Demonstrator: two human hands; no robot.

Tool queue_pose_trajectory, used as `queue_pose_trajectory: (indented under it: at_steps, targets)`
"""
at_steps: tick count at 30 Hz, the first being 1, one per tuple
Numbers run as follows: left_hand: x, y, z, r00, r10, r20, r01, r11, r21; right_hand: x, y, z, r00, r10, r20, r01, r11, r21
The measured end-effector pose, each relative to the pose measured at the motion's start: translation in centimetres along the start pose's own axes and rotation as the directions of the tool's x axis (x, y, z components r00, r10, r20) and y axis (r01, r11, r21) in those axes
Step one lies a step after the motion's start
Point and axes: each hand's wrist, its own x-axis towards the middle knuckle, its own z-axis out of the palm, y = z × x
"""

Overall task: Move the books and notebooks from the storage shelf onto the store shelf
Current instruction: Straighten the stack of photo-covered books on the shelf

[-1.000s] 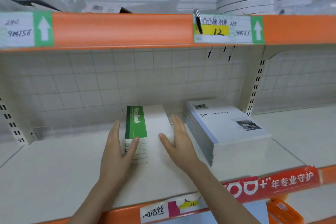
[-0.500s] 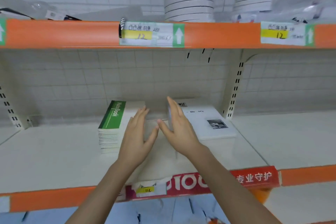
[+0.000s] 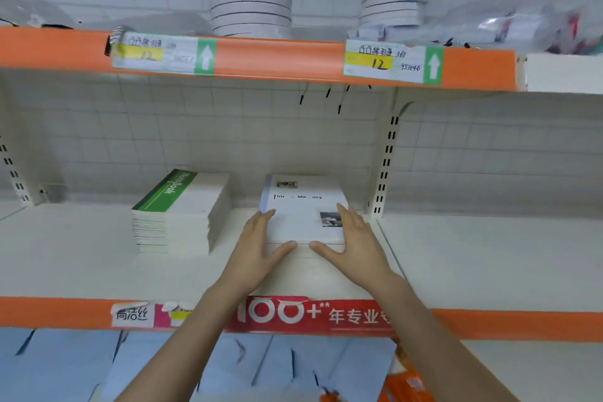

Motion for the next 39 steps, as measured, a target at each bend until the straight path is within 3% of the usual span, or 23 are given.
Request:
queue_pose_trajectory:
  at_steps: [8, 16, 23, 32, 39]
  targets:
    - [-0.8, -1.2, 0.7, 0.979, -0.177, -0.101, 0.152, 0.964, -0.218, -0.2, 2.8, 0.9, 0.995, 0.071, -0.069, -0.043, 0.938, 0.343]
    - [-0.3, -2.5, 1.5, 0.951, -0.131, -0.280, 0.086, 0.982, -0.169, 0.5, 4.3, 2.0, 0.980, 0.185, -0.075, -0.111, 0.817, 0.566]
    - [-0.5, -2.8, 1.9, 0.972, -0.180, -0.149, 0.158, 0.976, -0.149, -0.2, 4.3, 2.4, 0.991, 0.134, -0.024, -0.094, 0.802, 0.590]
    - [-0.5, -2.5, 2.4, 0.950, -0.181, -0.253, 0.176, 0.983, -0.043, -0.5, 4.2, 2.8, 0.987, 0.158, 0.001, -0.129, 0.804, 0.581]
    - [-0.7, -2.2, 2.5, 0.956, -0.184, -0.229, 0.173, 0.983, -0.066, -0.6, 4.5, 2.8, 0.983, 0.182, -0.017, -0.134, 0.781, 0.610]
